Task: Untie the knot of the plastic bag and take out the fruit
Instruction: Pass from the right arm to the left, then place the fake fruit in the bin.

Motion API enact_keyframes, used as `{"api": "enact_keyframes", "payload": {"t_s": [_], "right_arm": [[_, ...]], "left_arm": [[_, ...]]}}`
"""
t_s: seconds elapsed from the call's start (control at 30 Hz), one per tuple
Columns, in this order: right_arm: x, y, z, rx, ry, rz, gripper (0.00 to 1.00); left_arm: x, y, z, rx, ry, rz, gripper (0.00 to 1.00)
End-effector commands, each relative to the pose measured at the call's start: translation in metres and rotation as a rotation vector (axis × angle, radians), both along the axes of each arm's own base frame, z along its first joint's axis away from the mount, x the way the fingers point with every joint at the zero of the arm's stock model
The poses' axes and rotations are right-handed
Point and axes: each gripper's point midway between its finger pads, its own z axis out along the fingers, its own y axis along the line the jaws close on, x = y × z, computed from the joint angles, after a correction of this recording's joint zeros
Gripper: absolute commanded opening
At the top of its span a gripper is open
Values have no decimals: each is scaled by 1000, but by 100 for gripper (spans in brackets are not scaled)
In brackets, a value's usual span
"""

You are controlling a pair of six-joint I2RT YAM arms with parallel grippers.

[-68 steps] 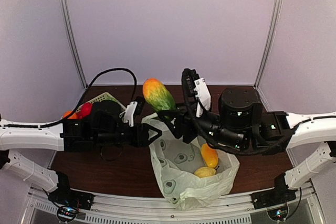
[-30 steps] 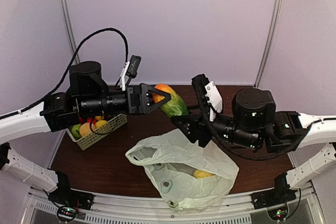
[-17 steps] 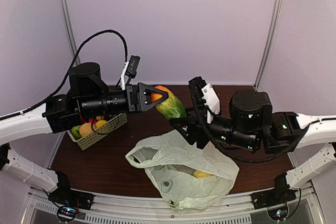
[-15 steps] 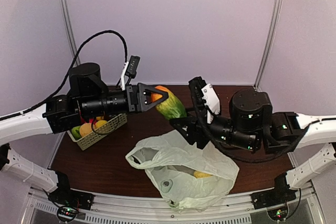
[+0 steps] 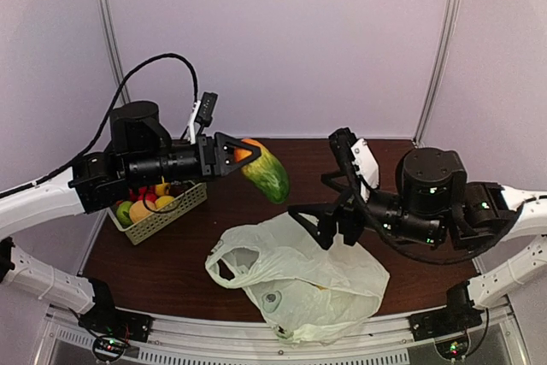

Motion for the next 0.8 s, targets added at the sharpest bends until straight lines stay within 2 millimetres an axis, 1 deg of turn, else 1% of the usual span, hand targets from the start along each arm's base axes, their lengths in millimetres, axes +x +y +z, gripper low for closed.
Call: {"api": "enact_keyframes", "payload": {"t_s": [0.0,0.1,0.2,0.3,0.37,0.47,0.6,0.77], "right_arm": [[-11,-23,-48,-208,53,37,99],[-18,-32,-69,-312,89,63,99],[-23,-32,-84,-400,97,84,99],[-31,-20,-93,-447,81,133,99],[-37,-6,-103,-486,67,172,98],[-39,11,-115,-548,37,207,97],[-36,27,-124,-594,-1,214,96],[-21,34,-131,-641,-49,143,96]], "left_arm": [[12,21,-19,56,30,24,44],[25,36,-35,132,40,81,43],[38,55,-50,200,48,138,43],[51,74,-61,212,73,179,43],[57,85,-67,227,81,205,43],[65,105,-76,265,101,248,43],[73,128,-87,302,125,299,43],[82,150,-95,339,140,348,43]]}}
